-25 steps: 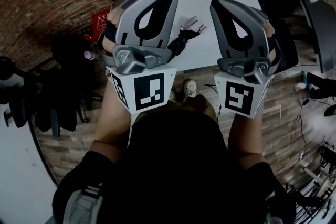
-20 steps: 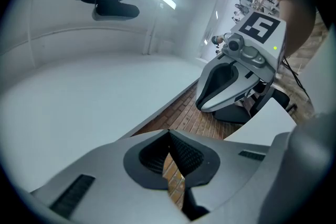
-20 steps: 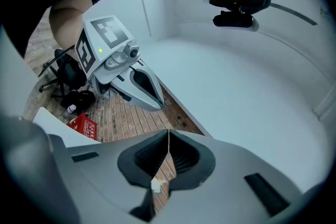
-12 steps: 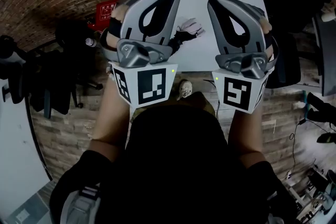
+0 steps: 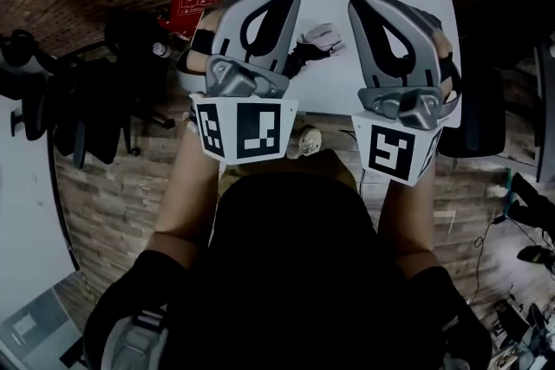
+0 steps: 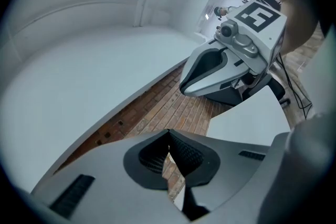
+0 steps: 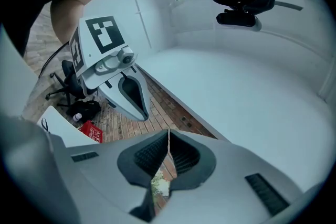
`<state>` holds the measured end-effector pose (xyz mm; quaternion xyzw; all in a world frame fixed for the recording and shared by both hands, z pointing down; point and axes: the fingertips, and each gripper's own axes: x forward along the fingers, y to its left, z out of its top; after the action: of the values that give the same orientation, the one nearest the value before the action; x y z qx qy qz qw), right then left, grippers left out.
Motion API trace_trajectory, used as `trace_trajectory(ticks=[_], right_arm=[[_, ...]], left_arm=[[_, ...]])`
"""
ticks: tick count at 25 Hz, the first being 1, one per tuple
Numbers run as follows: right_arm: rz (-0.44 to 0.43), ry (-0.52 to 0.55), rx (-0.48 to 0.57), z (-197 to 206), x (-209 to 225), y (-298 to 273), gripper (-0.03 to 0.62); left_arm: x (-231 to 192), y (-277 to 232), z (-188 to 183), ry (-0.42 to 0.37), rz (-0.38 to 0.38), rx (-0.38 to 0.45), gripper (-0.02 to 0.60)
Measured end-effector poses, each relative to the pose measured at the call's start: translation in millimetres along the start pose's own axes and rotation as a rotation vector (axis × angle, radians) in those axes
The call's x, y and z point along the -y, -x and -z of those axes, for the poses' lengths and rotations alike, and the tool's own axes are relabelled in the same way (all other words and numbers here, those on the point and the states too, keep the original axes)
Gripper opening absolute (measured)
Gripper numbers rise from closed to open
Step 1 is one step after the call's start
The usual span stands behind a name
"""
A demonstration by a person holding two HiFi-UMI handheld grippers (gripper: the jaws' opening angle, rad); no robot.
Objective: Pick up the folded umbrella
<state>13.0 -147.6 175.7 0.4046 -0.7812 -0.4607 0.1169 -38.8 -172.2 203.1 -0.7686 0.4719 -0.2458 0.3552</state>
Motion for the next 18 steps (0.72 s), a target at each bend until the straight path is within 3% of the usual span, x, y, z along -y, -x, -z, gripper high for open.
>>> trace_trajectory(ticks=[14, 18], right_arm=[[-0.025, -0.029, -0.017, 20, -8, -4, 0.031], [-0.025, -0.031, -0.025, 28, -7, -8, 0.031]], left_arm=[[45, -24, 41, 0.109, 0.141, -0.144, 0.019], [57, -32, 49, 0.108, 0.188, -0.176, 0.083]])
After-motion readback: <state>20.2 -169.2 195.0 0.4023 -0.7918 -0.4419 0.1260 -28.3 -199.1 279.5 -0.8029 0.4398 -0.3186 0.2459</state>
